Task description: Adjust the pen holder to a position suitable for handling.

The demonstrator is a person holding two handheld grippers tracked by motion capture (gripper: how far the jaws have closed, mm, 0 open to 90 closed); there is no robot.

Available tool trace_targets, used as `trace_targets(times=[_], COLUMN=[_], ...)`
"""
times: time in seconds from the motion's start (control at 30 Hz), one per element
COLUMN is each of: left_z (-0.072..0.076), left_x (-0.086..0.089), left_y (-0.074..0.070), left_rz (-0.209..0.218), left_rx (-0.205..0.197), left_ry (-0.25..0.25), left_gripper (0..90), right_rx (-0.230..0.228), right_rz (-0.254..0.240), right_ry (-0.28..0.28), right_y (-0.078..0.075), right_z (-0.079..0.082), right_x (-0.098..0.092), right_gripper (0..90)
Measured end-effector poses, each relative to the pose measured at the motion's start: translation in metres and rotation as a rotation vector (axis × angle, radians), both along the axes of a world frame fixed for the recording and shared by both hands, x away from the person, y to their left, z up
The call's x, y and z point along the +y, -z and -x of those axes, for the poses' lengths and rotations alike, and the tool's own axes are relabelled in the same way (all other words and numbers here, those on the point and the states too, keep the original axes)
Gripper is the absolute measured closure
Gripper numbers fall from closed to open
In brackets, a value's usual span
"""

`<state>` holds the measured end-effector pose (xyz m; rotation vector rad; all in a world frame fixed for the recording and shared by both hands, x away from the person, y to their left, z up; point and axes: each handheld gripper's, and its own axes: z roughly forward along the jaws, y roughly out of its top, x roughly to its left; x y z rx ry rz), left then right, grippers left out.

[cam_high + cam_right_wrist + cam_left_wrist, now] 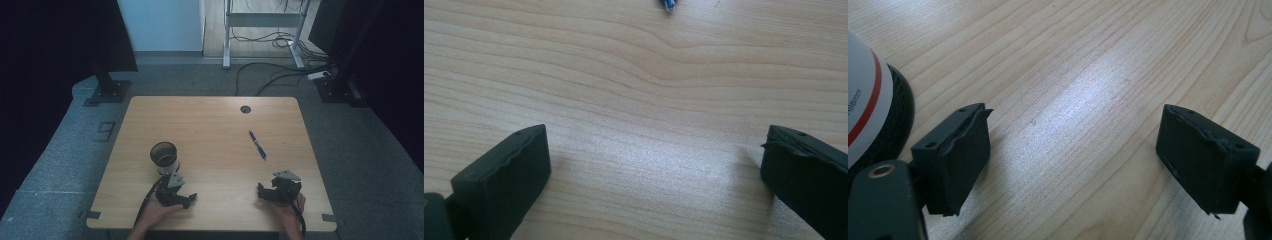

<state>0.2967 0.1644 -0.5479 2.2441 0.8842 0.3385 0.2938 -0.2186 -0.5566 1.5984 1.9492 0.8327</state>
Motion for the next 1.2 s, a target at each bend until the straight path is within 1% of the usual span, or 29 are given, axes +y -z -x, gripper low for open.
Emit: trace_targets(times=[0.17,0.3,0.4,0.53,0.57,0.6,0.63,0.67,0.7,0.77,0.8,0.87,0.9,1.0,1.03,1.13,1.2], left_z=[0.0,-0.001,-0.001,0.001,0.001,0.002,0.002,0.003,0.004,0.005,0.005,0.006,0.007,0.009,0.009,0.01,0.01], left_x=[0.001,0.004,0.005,0.005,0.006,0.007,0.007,0.008,0.01,0.013,0.013,0.016,0.02,0.024,0.024,0.031,0.032], left_y=[0.0,-0.001,-0.001,-0.004,-0.006,-0.011,-0.011,-0.013,-0.018,-0.023,-0.023,-0.029,-0.034,-0.041,-0.041,-0.049,-0.05], left_rz=[0.004,0.028,0.026,0.036,0.043,0.063,0.063,0.073,0.089,0.103,0.103,0.114,0.127,0.142,0.142,0.16,0.163], left_rx=[0.002,0.012,0.008,0.003,0.0,-0.005,-0.005,-0.008,-0.015,-0.026,-0.026,-0.038,-0.052,-0.069,-0.069,-0.086,-0.087], left_ry=[-0.01,-0.03,-0.03,-0.02,-0.014,-0.01,-0.01,-0.008,-0.01,-0.012,-0.012,-0.014,-0.019,-0.025,-0.025,-0.042,-0.048], left_gripper=[14.3,14.4,14.4,14.4,14.4,14.3,14.3,14.2,14.3,14.2,14.2,14.2,14.2,14.1,14.1,14.0,14.0], right_rx=[0.0,-0.001,-0.001,-0.001,-0.001,-0.002,-0.002,-0.002,-0.002,-0.002,-0.002,-0.002,-0.002,-0.001,-0.001,-0.001,-0.001], right_rz=[0.001,0.0,0.0,0.001,0.001,0.002,0.002,0.002,0.002,0.002,0.002,0.002,0.002,0.001,0.001,0.001,0.001], right_ry=[-0.002,-0.004,-0.005,-0.006,-0.006,-0.007,-0.007,-0.008,-0.008,-0.008,-0.008,-0.008,-0.007,-0.005,-0.005,-0.005,-0.005], right_y=[0.0,0.0,0.0,0.0,0.0,0.0,0.0,0.0,0.0,0.0,0.0,0.0,0.0,0.0,0.0,0.0,0.0], right_z=[0.0,0.0,0.0,-0.001,-0.001,-0.001,-0.001,-0.001,-0.001,-0.001,-0.001,-0.001,-0.001,-0.001,-0.001,-0.001,-0.001], right_x=[0.0,0.0,0.0,0.0,0.0,-0.001,-0.001,-0.001,-0.001,-0.001,-0.001,-0.001,-0.001,-0.001,-0.001,-0.001,-0.001], right_gripper=[0.0,0.0,0.0,0.0,0.0,0.0,0.0,0.0,0.0,0.0,0.0,0.0,0.0,0.0,0.0,0.0,0.0])
